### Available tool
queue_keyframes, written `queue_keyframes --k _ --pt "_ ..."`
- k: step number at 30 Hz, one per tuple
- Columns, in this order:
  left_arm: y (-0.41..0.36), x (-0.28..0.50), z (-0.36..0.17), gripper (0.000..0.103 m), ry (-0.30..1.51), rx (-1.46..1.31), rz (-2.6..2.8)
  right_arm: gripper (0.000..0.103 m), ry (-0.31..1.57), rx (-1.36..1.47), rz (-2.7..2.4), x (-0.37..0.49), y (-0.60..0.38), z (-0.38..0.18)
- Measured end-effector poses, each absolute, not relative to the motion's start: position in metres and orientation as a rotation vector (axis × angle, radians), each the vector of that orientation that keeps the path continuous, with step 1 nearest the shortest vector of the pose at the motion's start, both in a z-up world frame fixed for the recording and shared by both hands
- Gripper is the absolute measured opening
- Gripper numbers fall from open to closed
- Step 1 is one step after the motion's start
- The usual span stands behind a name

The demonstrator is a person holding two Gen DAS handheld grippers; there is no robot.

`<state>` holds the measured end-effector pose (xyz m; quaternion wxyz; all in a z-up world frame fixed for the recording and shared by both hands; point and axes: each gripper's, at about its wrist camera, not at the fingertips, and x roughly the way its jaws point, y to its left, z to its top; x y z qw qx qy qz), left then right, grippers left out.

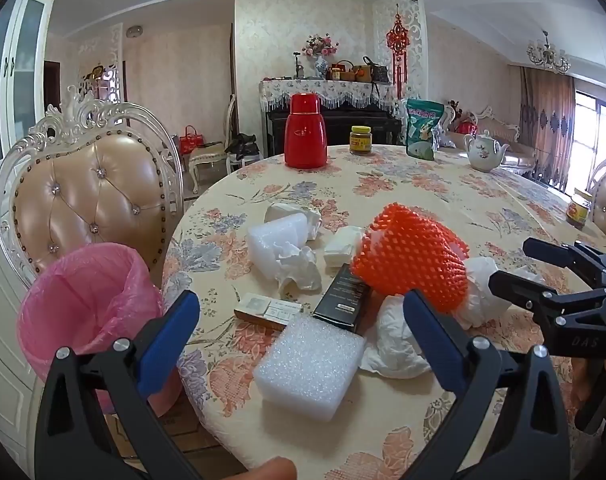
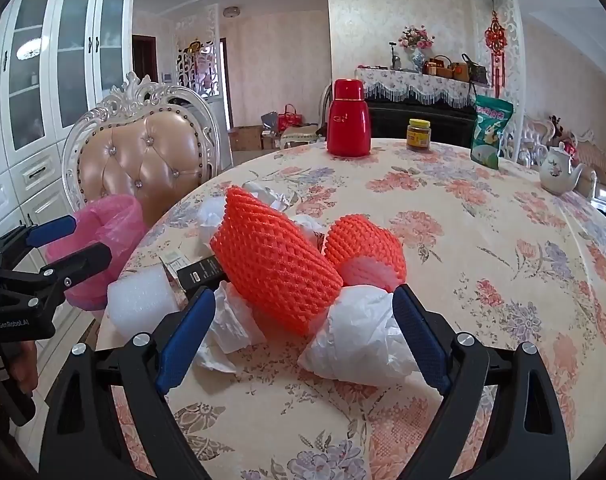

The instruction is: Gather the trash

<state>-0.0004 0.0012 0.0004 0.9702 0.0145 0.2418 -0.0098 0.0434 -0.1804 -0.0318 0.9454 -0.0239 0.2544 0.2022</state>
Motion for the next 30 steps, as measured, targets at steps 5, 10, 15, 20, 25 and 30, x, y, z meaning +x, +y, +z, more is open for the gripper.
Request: queue_keyframes --k 5,10,15,20,25,30 --pt "0.006 0.001 0.001 0.098 0.493 0.033 -0.024 0.085 0.525 -0.046 0.416 0.044 -0.181 -0.032" --pt "0.006 -0.001 0.002 0.098 0.492 0.036 -0.023 0.085 0.52 -0.055 0.408 0.043 -0.18 -0.032" --pt "0.003 0.0 0.003 0.098 0.49 0.037 -0.023 0.085 0.517 -0.054 0.408 0.043 -0.181 -0.032" --pt "0.002 0.001 0.004 0.099 0.49 0.037 -0.021 0.085 0.514 -0.052 0.407 0.042 -0.182 -0.029" --pt "0.001 0.001 0.004 0.099 0.489 0.039 -0.017 0.085 0.514 -0.051 0.408 0.042 -0.182 -0.029" --pt "0.0 0.001 0.005 0.099 0.488 0.04 -0.015 0.085 0.512 -0.05 0.406 0.041 -0.183 -0.028"
